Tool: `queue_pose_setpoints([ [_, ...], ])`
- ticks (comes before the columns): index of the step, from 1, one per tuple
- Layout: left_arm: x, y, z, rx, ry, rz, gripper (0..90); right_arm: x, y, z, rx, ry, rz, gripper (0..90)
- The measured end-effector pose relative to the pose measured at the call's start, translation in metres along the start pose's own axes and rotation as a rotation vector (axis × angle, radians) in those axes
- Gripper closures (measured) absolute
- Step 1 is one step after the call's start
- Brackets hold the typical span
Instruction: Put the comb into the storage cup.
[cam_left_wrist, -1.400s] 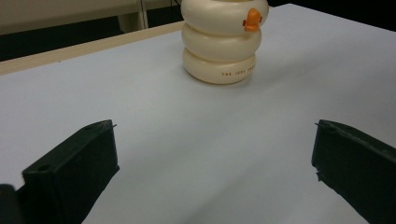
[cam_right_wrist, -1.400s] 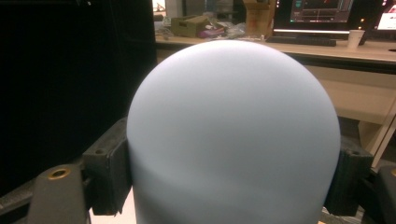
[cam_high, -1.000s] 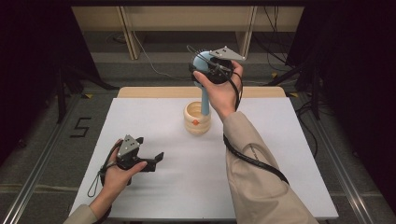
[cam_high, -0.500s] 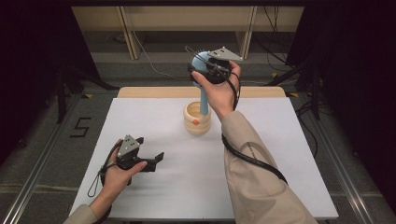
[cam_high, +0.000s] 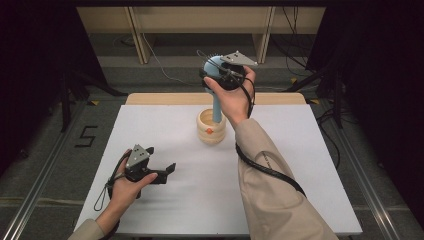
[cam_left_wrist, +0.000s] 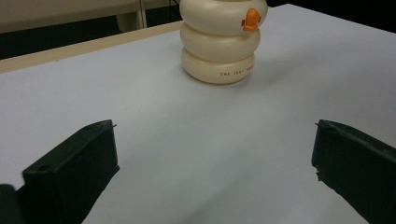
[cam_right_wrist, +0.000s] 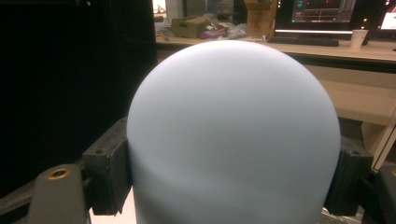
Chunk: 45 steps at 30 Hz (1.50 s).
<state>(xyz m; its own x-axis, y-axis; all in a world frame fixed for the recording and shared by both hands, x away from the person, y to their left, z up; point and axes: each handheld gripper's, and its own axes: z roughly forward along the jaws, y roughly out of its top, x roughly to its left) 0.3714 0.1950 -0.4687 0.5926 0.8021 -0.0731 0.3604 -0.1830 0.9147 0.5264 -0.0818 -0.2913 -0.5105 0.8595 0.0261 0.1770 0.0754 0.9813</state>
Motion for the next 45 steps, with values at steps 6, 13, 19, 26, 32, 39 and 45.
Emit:
queue_pose_setpoints([
  [6,0.0,0.0,0.0,-0.001,-0.001,-0.001,0.0,-0.001,-0.001,0.004,0.004,-0.001,0.008,21.1],
  [13,0.0,0.0,0.0,-0.001,0.0,-0.001,0.0,-0.001,-0.003,0.007,0.004,-0.003,0.012,21.1],
  [19,0.0,0.0,0.0,-0.003,-0.001,-0.002,0.0,0.002,-0.005,0.01,0.0,0.002,0.001,21.1],
  [26,0.0,0.0,0.0,-0.002,0.0,-0.001,0.0,0.001,-0.009,0.013,0.013,-0.004,0.0,21.1],
  [32,0.0,0.0,0.0,-0.001,-0.001,-0.002,0.0,-0.001,-0.01,0.014,0.02,-0.009,0.003,21.1],
  [39,0.0,0.0,0.0,-0.001,-0.001,-0.002,0.0,-0.001,-0.013,0.016,0.024,-0.009,-0.002,21.1],
  [45,0.0,0.0,0.0,-0.001,-0.003,-0.001,0.0,-0.001,-0.017,0.018,0.028,-0.014,-0.004,21.1],
])
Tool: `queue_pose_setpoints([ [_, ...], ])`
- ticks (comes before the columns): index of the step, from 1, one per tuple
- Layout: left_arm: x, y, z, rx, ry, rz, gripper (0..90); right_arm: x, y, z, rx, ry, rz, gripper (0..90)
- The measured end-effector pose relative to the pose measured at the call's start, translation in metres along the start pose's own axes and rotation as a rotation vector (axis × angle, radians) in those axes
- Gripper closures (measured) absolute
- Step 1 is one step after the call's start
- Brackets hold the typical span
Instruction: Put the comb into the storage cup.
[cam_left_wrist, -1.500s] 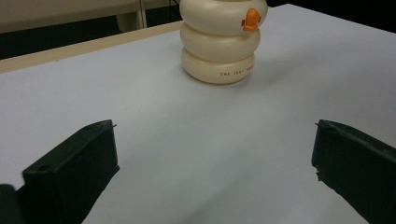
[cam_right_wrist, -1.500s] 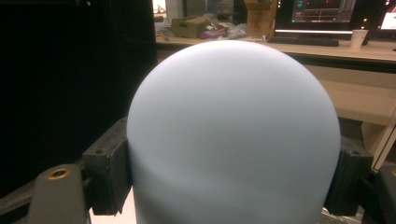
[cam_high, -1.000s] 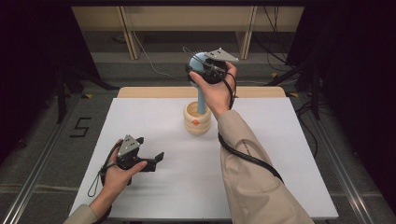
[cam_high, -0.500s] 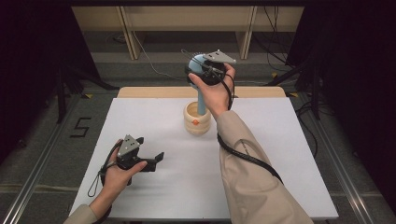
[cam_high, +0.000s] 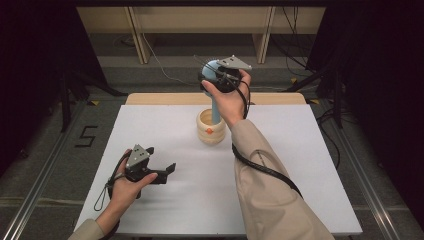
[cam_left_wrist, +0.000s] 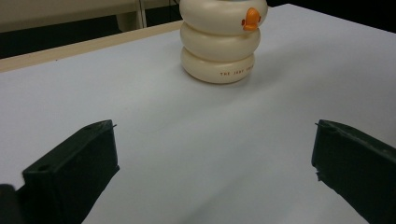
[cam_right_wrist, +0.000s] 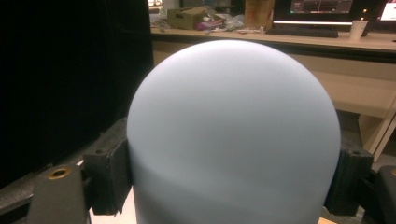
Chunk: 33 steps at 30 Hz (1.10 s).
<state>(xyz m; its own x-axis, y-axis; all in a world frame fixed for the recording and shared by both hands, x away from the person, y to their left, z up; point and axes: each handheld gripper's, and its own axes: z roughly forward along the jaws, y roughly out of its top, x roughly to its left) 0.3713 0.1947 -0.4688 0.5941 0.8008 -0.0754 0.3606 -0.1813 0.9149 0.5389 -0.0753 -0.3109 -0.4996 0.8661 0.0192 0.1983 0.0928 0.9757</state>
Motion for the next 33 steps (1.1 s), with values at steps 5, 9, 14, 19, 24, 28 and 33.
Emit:
queue_pose_setpoints([
  [5,0.0,0.0,0.0,-0.001,0.002,-0.001,0.0,-0.001,-0.002,0.001,0.002,-0.001,0.001,21.1],
  [9,0.0,0.0,0.0,0.0,0.0,0.0,0.0,-0.001,-0.002,0.002,0.006,-0.001,0.002,21.1],
  [14,0.0,0.0,0.0,-0.001,0.001,0.0,0.0,0.0,-0.004,0.003,0.009,-0.004,0.003,21.1],
  [19,0.0,0.0,0.0,-0.001,0.001,-0.001,0.0,0.0,-0.008,0.006,0.019,-0.005,0.001,21.1],
  [24,0.0,0.0,0.0,0.0,0.0,-0.001,0.0,0.0,-0.011,0.008,0.027,-0.009,0.005,21.1],
  [28,0.0,0.0,0.001,0.0,-0.001,0.001,0.0,0.0,-0.013,0.009,0.034,-0.008,0.001,21.0],
  [33,0.0,0.0,0.001,0.0,-0.002,-0.002,0.0,0.001,-0.016,0.011,0.049,-0.007,0.001,21.0],
])
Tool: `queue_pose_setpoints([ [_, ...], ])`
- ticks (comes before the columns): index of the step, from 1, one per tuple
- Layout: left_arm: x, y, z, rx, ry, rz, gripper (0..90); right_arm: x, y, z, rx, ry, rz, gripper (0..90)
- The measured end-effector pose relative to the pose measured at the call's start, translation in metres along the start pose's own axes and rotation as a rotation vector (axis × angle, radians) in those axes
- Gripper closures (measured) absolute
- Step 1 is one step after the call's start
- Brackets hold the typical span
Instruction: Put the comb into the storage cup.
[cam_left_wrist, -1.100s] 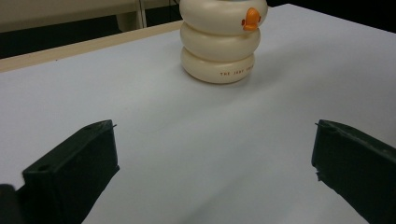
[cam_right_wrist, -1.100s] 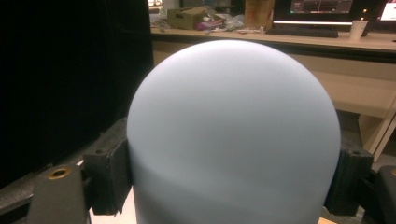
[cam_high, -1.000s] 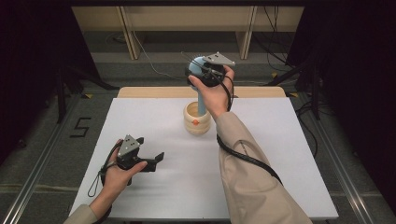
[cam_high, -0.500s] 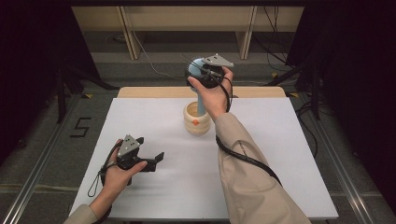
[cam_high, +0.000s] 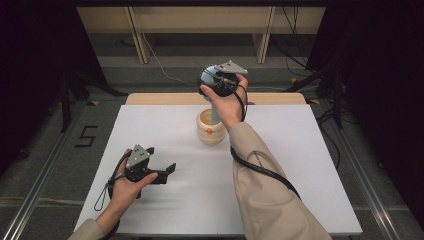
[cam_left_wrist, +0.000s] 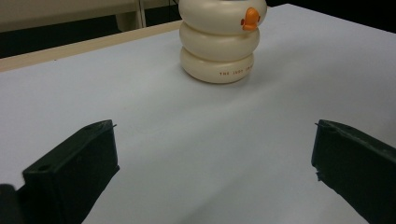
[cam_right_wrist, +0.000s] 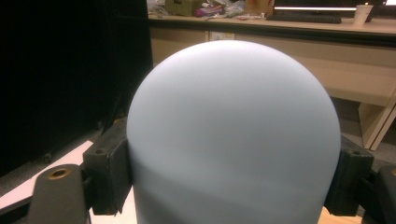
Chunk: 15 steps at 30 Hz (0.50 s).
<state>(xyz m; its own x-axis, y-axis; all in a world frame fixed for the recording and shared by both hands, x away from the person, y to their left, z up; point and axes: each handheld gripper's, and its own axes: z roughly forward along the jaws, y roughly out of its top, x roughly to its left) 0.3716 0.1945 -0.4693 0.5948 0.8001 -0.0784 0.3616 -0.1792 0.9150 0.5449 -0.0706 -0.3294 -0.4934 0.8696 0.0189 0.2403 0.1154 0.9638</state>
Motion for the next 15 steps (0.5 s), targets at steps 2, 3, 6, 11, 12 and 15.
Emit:
queue_pose_setpoints([
  [2,-0.0002,-0.0001,0.0001,0.0,-0.001,-0.001,0.0,0.0004,-0.001,0.0011,0.001,0.0,0.001,21.1],
  [3,-0.0002,-0.0001,0.0002,0.001,-0.001,-0.001,0.0,0.0002,-0.0014,0.0015,0.002,0.0,-0.003,21.0],
  [6,0.0,0.0,0.0001,0.0,0.0,0.001,0.0,0.0004,-0.0026,0.0025,0.009,-0.001,0.0,21.0],
  [11,0.0,-0.0002,0.0003,0.001,-0.001,0.001,0.1,-0.0003,-0.0046,0.0039,0.014,-0.005,-0.001,21.1],
  [12,0.0,-0.0002,0.0004,0.001,-0.001,0.001,0.0,-0.0003,-0.0051,0.0042,0.015,-0.004,-0.004,21.1],
  [15,-0.0001,-0.0002,0.0004,0.002,-0.001,0.001,0.0,-0.0002,-0.0061,0.0046,0.018,-0.004,-0.002,21.1],
])
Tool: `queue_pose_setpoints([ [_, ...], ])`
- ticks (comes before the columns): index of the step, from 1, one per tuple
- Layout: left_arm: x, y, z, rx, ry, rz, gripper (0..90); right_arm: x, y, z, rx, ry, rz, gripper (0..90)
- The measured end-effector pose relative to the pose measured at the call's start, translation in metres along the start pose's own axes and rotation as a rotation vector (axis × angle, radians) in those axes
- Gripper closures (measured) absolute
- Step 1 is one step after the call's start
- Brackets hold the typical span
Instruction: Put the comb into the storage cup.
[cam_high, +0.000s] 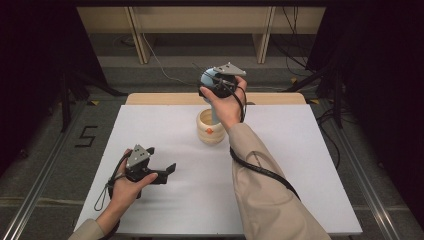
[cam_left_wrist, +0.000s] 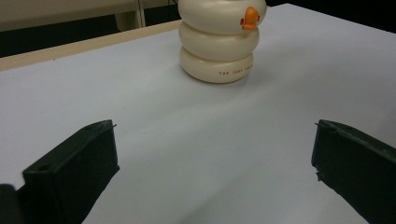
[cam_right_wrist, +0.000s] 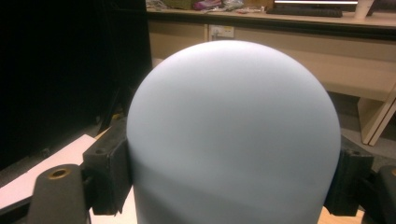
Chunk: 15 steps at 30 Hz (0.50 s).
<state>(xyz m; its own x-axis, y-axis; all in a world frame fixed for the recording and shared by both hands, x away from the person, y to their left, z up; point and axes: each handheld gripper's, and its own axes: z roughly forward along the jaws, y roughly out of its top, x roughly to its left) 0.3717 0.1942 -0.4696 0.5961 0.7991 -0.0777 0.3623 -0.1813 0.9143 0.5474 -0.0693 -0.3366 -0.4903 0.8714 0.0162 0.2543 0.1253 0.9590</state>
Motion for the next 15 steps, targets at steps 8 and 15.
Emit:
queue_pose_setpoints([
  [8,0.0,0.0001,-0.0001,-0.001,0.001,0.0,0.0,0.0004,-0.0054,0.0027,0.021,0.0,-0.002,21.0],
  [15,0.0,0.0,0.0001,0.001,0.0,0.002,0.1,0.0014,-0.0095,0.0058,0.037,0.003,-0.009,21.1],
])
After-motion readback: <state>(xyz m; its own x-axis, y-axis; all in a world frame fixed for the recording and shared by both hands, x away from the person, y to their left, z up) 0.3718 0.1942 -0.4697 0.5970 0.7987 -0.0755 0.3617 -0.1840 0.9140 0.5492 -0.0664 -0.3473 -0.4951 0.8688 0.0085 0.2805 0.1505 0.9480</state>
